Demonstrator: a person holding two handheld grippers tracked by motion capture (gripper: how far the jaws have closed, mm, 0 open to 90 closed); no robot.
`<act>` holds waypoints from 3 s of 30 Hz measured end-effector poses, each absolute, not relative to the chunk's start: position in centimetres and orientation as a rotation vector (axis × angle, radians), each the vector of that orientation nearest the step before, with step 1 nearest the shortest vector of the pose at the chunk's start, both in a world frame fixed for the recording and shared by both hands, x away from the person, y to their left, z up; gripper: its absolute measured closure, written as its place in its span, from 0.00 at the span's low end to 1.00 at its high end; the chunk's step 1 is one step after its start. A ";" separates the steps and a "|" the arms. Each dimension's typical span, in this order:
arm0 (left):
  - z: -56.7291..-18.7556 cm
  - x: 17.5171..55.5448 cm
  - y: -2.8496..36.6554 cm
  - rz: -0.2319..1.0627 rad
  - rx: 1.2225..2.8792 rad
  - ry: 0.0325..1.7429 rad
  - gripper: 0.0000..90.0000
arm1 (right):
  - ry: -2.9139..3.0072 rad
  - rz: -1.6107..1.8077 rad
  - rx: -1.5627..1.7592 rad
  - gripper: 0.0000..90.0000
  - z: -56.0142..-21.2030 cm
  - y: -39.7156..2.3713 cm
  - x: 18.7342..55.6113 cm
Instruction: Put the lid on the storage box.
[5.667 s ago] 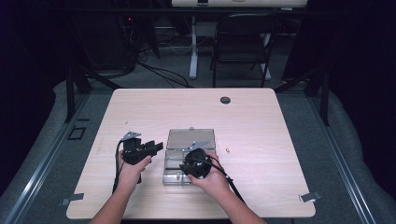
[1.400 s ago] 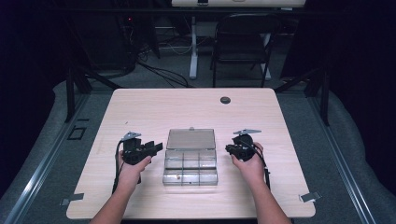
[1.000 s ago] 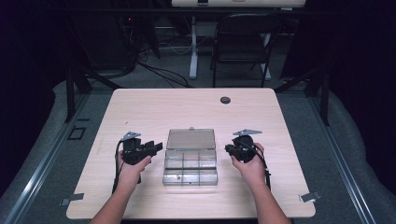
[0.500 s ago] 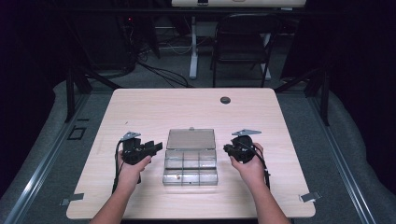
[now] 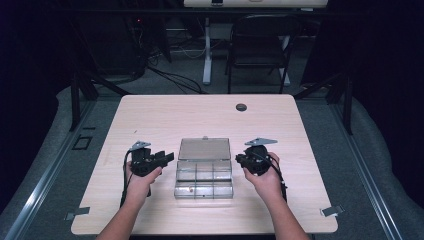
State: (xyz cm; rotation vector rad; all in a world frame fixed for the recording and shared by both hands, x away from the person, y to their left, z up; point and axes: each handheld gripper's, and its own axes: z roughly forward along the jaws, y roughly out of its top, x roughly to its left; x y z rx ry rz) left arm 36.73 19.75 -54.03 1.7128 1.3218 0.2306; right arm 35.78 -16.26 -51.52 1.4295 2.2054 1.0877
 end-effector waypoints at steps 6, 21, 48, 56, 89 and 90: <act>-54.0 36.7 19.8 0.233 1.710 1.322 0.58 | 2.232 1.105 1.369 0.95 -50.7 -15.0 35.1; -54.0 36.7 19.8 0.236 1.707 1.327 0.58 | 2.349 1.113 1.245 0.95 -50.7 -11.3 33.8; -53.8 36.7 20.1 0.237 1.695 1.329 0.58 | 2.480 1.102 1.115 0.95 -51.4 -6.2 32.9; -53.8 36.6 20.1 0.239 1.693 1.326 0.58 | 2.502 1.110 1.092 0.95 -51.6 -5.1 32.7; -53.8 36.7 20.1 0.244 1.696 1.328 0.58 | 2.620 1.068 1.018 0.95 -53.9 -2.1 31.8; -53.8 36.7 20.1 0.243 1.696 1.329 0.58 | 2.617 1.069 1.024 0.95 -54.0 -2.0 31.8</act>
